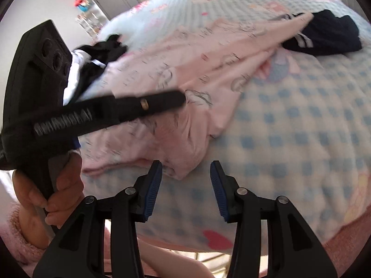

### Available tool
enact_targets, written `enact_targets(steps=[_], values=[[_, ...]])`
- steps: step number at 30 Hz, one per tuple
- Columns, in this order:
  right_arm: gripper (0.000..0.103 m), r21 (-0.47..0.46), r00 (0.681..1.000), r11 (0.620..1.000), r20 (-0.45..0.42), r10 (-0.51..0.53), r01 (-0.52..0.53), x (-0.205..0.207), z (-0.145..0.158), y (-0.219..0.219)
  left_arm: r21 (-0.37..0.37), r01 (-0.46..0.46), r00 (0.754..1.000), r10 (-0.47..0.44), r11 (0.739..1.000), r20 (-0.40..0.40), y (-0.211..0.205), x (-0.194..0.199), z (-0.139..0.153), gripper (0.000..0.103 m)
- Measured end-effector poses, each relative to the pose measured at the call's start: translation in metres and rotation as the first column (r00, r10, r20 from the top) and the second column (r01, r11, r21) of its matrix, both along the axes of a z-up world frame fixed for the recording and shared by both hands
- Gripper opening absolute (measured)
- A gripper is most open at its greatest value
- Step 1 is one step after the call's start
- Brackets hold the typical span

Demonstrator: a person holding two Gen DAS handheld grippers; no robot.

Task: Fold clothes

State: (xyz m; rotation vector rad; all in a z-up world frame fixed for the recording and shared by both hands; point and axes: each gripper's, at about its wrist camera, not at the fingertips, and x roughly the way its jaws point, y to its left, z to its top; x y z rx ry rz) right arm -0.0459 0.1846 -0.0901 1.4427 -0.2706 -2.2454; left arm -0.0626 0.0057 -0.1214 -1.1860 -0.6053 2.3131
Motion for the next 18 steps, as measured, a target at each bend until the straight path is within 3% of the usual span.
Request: enact_targets(steps=[4,6,9,11,14,18], values=[[0.045,-0.033,0.999,0.998,0.003,0.052,-0.052,-0.013,0.004,-0.017,0.039,-0.182,0.982,0.184,0.983,-0.051,-0.055,0.027,0.013,0.009],[0.047,-0.018,0.997,0.997,-0.011,0.076,-0.077,-0.019,0.006,-0.027,0.004,-0.230,0.972,0.230,0.973,-0.051,-0.070,0.036,0.008,0.009],[0.055,-0.002,0.987,0.987,0.009,0.160,-0.160,-0.029,0.001,-0.050,0.029,-0.261,0.965,0.261,0.965,-0.003,-0.091,0.048,-0.008,0.009],[0.055,0.029,0.981,0.981,0.023,0.192,-0.193,-0.032,-0.004,-0.065,0.055,-0.281,0.960,0.279,0.958,0.033,-0.101,0.056,-0.022,0.009],[0.057,0.047,0.983,0.982,0.001,0.186,-0.186,-0.029,-0.004,-0.073,0.068,-0.267,0.962,0.262,0.961,0.069,-0.099,0.054,-0.034,0.009],[0.058,0.127,0.989,0.981,-0.010,0.148,-0.145,-0.030,-0.017,-0.078,0.115,-0.245,0.969,0.242,0.963,0.043,-0.095,0.051,-0.031,0.010]])
